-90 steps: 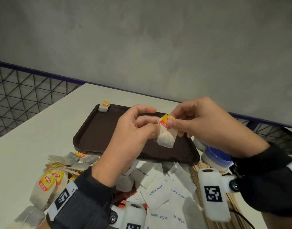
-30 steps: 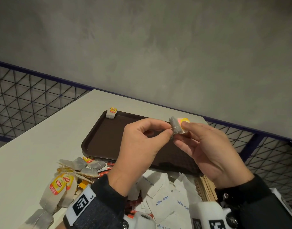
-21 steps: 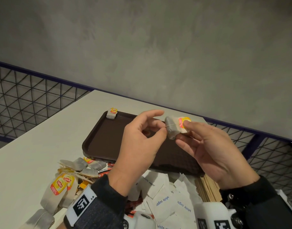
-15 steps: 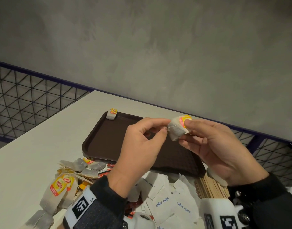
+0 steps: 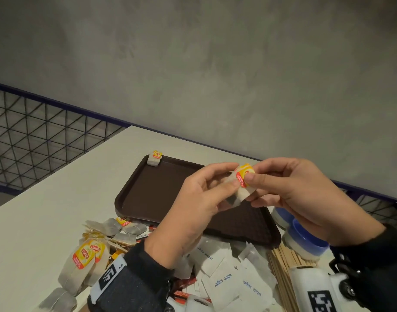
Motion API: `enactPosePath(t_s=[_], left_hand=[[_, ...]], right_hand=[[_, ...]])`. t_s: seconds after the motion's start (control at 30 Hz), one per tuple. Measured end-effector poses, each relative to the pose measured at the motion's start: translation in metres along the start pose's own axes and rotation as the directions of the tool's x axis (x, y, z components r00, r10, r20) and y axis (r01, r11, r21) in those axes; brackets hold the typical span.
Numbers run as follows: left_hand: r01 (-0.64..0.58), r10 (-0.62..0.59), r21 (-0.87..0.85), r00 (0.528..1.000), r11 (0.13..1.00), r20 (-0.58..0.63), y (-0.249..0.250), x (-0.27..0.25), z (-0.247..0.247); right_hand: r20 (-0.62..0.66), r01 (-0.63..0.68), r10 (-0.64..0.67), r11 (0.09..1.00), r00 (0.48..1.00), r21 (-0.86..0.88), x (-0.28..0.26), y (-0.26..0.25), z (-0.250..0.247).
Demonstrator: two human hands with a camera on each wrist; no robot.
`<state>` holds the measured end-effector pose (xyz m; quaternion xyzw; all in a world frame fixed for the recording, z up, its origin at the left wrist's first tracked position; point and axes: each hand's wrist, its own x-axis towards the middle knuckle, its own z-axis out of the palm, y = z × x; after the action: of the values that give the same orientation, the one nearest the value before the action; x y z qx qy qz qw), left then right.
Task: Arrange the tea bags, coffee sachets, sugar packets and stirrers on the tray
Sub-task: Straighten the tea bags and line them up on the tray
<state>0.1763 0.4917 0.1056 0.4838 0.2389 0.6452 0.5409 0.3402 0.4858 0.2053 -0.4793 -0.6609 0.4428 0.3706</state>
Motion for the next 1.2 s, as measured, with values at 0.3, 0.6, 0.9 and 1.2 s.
enactPosePath(t_s=[0.3,0.6,0.9,1.2], left_hand=[[-0.103,0.117,0.142,0.988,0.985,-0.096,0.001,0.001,-0.001],[-0.084,0.103,0.353,0.994,0.932,-0.037,0.047,0.010,-0.021],[-0.072,0.057,0.453,0.997,0.889,0.047,0.096,0.018,-0.068],[0.091,-0.022,0.628,0.993,0.773,-0.117,0.105,0.026,-0.146]], right_hand=[[0.016,-0.004,0.004,1.000,1.000,-0.007,0.004,-0.009,0.003],[-0.111,0.086,-0.087,0.996,0.990,-0.015,0.013,-0.016,0.023],[-0.029,0.120,-0.117,0.978,0.993,0.172,0.040,-0.020,0.061],[0.165,0.010,0.005,0.996,0.986,-0.092,0.117,-0.022,0.104]])
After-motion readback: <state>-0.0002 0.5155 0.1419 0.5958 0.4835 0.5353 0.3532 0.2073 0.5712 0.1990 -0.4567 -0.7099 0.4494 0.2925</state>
